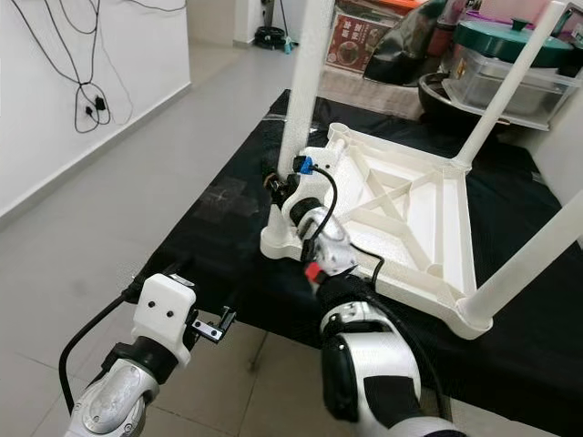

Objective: Building children table

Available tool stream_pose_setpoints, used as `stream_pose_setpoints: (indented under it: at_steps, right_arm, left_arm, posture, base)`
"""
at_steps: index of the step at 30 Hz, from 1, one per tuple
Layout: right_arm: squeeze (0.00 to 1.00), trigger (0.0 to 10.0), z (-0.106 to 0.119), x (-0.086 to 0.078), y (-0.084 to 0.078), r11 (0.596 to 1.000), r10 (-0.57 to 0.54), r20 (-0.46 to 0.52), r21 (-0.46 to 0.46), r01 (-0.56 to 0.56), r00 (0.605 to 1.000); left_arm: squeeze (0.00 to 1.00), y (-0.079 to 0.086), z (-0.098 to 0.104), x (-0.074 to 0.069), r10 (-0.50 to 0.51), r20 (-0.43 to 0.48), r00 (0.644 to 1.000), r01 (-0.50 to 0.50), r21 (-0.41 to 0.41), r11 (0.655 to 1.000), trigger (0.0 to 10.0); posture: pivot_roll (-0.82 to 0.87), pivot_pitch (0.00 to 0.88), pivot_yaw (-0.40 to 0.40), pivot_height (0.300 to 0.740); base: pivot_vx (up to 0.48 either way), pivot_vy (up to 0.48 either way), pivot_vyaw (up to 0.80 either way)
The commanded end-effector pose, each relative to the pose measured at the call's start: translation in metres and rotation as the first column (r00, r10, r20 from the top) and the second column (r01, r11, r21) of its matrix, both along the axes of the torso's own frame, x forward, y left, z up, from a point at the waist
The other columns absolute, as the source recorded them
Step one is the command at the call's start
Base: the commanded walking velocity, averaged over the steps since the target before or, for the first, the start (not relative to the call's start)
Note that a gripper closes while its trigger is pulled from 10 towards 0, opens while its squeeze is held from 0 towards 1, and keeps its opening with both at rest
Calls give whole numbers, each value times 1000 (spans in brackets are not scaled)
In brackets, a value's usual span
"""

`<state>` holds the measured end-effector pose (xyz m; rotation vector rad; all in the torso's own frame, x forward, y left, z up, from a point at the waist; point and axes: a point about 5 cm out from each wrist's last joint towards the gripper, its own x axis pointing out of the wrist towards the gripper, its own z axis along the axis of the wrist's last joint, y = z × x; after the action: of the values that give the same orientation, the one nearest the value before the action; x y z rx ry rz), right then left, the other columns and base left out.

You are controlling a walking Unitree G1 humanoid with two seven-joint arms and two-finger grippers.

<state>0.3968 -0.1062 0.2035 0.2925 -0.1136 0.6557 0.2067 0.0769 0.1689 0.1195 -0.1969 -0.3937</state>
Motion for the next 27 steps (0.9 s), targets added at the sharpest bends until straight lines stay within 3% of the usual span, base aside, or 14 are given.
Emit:
stream_pose_setpoints:
  at_steps: [1,3,4,8,9,10,11,17,21,22,24,25,26,27]
  right_arm:
    - [0,10000,-6,-9,18,975,222,-14,-8,-222,975]
    - [0,10000,-6,-9,18,975,222,-14,-8,-222,975]
    - [0,10000,-11,-17,23,922,383,-17,-43,-384,923]
    - [0,9608,-16,-20,31,893,440,-27,-91,-440,898]
    - [0,2039,-17,-19,35,901,417,-17,-125,-416,909]
    - [0,2039,-17,-19,35,901,417,-17,-125,-416,909]
    - [0,0,-15,-17,36,913,389,-8,-130,-387,921]
    - [0,0,-5,-7,28,965,236,25,-119,-232,971]
    - [0,0,-2,5,4,982,-43,11,-183,44,999]
    - [0,0,-3,9,-8,968,-150,5,-205,148,989]
    - [0,0,-4,11,-17,948,-230,3,-224,225,973]
    - [0,0,-6,13,-31,906,-365,-17,-235,351,931]
    - [0,0,-6,13,-31,906,-365,-17,-235,351,931]
    - [0,0,-9,14,-46,849,-491,-35,-241,470,870]
  left_arm:
    - [0,0,-4,1,4,-16,1000,-4,16,1000,10000]
    - [0,0,-4,1,4,-16,1000,-4,16,1000,10000]
    - [0,1,-4,1,9,-16,1000,-9,13,1000,10000]
    - [0,1,-4,1,9,-16,1000,-9,12,1000,10000]
    - [0,1,-3,1,9,-16,1000,-8,14,1000,10000]
    - [0,1,-3,1,9,-16,1000,-8,14,1000,10000]
    - [0,1,-3,1,10,-15,1000,-10,13,1000,10000]
    - [0,2,-3,1,14,-16,1000,-13,15,1000,10000]
    - [0,1,-4,0,10,-17,1000,-9,13,1000,10000]
    - [0,1,-4,0,8,-16,1000,-8,13,1000,10000]
    - [0,1,-4,1,8,-16,1000,-8,13,1000,10000]
    - [0,1,-4,1,9,-16,1000,-8,12,1000,10000]
    - [0,1,-4,1,9,-16,1000,-8,12,1000,10000]
    - [0,1,-4,1,8,-16,1000,-8,13,1000,10000]
  posture:
    - [100,70,-134,740]
    - [100,70,-134,740]
    - [101,73,-132,740]
    - [105,73,-135,740]
    - [106,74,-132,740]
    - [106,74,-132,740]
    - [106,74,-132,740]
    - [101,74,-132,740]
    - [99,72,-132,740]
    - [99,73,-130,740]
    - [99,73,-130,740]
    - [99,73,-130,740]
    - [99,73,-130,740]
    - [97,69,-129,740]
  base:
    - [0,0,0]
    - [0,0,0]
    - [0,0,0]
    - [0,0,0]
    - [0,0,0]
    - [0,0,0]
    - [0,0,0]
    - [0,0,0]
    - [0,0,0]
    - [0,0,0]
    - [0,0,0]
    - [0,0,0]
    - [0,0,0]
    - [0,0,0]
